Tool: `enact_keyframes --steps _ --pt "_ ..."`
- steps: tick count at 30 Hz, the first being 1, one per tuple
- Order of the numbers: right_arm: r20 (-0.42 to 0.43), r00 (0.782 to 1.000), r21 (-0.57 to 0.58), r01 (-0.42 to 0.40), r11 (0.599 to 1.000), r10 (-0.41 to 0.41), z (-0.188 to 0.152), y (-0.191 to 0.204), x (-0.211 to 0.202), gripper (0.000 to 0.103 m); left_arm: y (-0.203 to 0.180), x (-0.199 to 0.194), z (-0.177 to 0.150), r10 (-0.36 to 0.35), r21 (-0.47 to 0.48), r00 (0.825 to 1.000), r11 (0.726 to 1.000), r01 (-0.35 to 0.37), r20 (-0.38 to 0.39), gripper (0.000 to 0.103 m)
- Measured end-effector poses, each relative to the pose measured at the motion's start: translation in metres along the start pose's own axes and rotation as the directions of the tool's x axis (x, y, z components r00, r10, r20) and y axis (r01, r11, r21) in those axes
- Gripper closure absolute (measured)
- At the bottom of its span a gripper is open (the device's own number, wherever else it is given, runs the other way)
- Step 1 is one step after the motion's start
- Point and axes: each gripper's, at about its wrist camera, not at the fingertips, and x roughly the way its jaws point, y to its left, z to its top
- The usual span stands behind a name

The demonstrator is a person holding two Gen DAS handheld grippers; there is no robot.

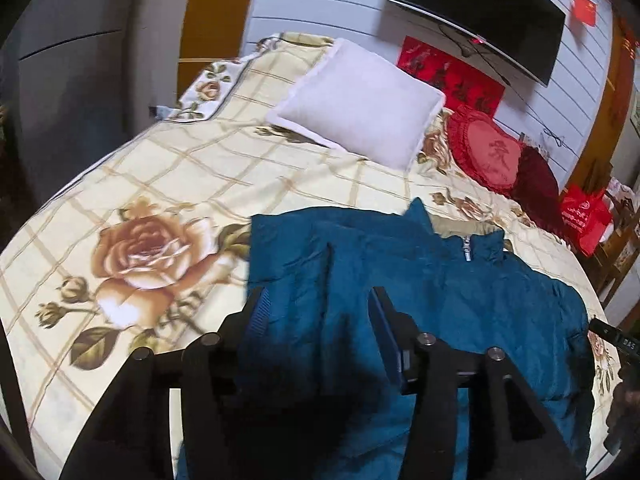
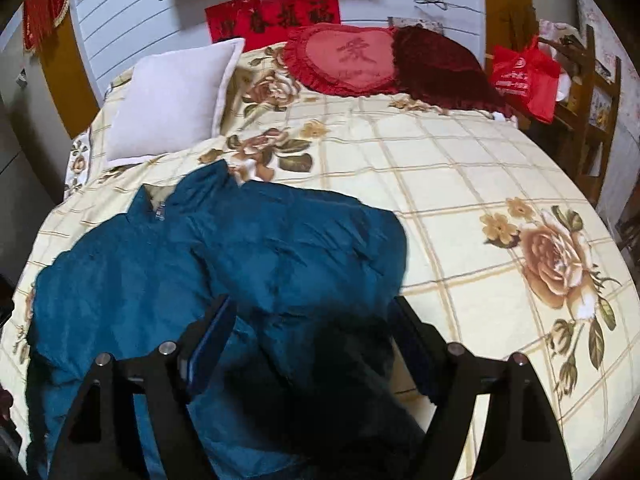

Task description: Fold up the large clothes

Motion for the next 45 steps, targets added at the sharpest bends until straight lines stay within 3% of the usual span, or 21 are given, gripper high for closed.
enact_keyframes --steps 3,8,10,16,19,21,24,28,32,36,41,43,45 --pt "-0.002 1.000 -0.064 0.027 0.998 -0.027 0.008 0.027 0.020 0.021 -0.020 0.022 0.001 0.002 0.032 0.999 0.999 -0.001 -0.035 0.070" --pt "-0.026 0.992 -0.137 0.123 0.983 -0.127 0.014 0.055 0.073 0.019 -0.041 0.077 -0.009 0.102 0.098 0.983 0.991 -0.087 -0.155 0.069" --pt "-0.036 0.990 -0.166 0.131 0.977 -0.138 0.013 0.057 0.090 0.014 -0.038 0.087 -0.014 0.090 0.084 0.985 0.993 -0.078 -0.150 0.066" --pt "-0.069 0.994 -0.139 0.072 0.988 -0.082 0.009 0.042 0.102 0.010 -0.043 0.094 -0.025 0.107 0.151 0.984 0.985 -0.085 -0.145 0.065" --pt "-0.061 0.993 -0.126 0.096 0.987 -0.104 0.012 0.047 0.078 0.019 -0.041 0.094 -0.024 0.098 0.148 0.983 0.986 -0.075 -0.155 0.065" --pt "0.008 1.000 -0.126 0.030 0.992 -0.029 0.011 0.061 0.047 0.020 -0.039 0.093 -0.025 0.091 0.144 0.984 0.987 -0.068 -0.154 0.065" --pt "0.026 0.999 -0.204 -0.017 0.979 0.023 0.008 0.099 0.026 0.019 -0.041 0.093 -0.026 0.102 0.145 0.984 0.986 -0.081 -0.145 0.065" --pt "-0.023 0.997 -0.272 -0.080 0.959 0.077 0.001 0.143 0.040 0.019 -0.041 0.093 -0.027 0.107 0.142 0.984 0.986 -0.087 -0.142 0.065" --pt "-0.080 0.997 -0.307 -0.036 0.951 0.012 -0.018 0.162 0.079 0.015 -0.041 0.093 -0.027 0.106 0.143 0.984 0.986 -0.085 -0.142 0.065" --pt "-0.108 0.994 -0.299 -0.049 0.953 0.017 -0.021 0.156 0.088 0.012 -0.042 0.094 -0.028 0.115 0.155 0.983 0.984 -0.093 -0.141 0.065" --pt "-0.036 0.995 -0.235 -0.096 0.967 0.090 -0.022 0.111 0.029 0.013 -0.040 0.094 -0.028 0.108 0.153 0.984 0.984 -0.086 -0.141 0.065" --pt "-0.011 0.997 -0.212 -0.071 0.975 0.070 -0.025 0.086 0.012 0.013 -0.040 0.094 -0.029 0.109 0.154 0.984 0.984 -0.088 -0.138 0.065" --pt "-0.009 1.000 -0.190 0.011 0.982 -0.013 -0.031 0.053 0.006 0.013 -0.041 0.094 -0.030 0.116 0.155 0.984 0.983 -0.095 -0.133 0.065"
